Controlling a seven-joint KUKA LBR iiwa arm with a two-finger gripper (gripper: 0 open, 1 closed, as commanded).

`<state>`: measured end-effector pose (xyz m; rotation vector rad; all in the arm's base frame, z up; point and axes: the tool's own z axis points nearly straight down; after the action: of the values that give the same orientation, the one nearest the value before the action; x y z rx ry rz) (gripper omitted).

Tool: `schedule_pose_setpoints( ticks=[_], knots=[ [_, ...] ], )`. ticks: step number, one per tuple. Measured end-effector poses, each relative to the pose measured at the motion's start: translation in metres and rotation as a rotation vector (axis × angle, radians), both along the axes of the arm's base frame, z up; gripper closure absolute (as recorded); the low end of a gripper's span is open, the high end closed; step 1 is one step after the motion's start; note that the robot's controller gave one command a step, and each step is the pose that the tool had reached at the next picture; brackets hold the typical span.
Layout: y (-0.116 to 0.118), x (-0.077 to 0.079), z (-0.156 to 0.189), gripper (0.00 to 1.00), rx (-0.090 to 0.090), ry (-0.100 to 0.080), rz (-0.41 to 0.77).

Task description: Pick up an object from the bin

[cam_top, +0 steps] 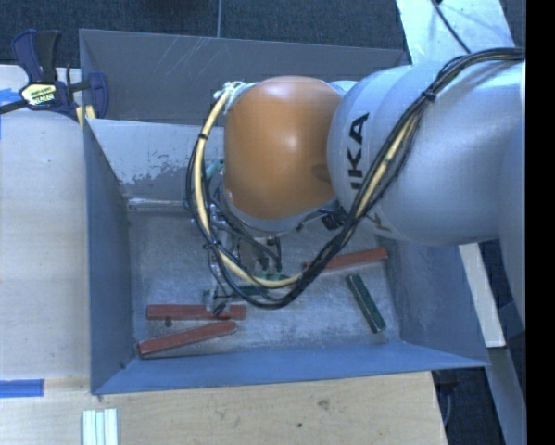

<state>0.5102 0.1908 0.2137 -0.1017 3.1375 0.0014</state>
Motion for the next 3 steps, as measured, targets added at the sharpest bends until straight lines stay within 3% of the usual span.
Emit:
schedule_pose_setpoints(
  ticks=[1, 2, 3],
  knots=[
    [-0.042, -0.023, -0.148, 0.00, -0.003, 0.007, -0.054],
    [-0.010, -0.002, -0.078, 0.00, 0.002, -0.006, 0.027],
    [0.007, -0.008, -0.147, 0.00, -0.002, 0.007, 0.069]
  ],
)
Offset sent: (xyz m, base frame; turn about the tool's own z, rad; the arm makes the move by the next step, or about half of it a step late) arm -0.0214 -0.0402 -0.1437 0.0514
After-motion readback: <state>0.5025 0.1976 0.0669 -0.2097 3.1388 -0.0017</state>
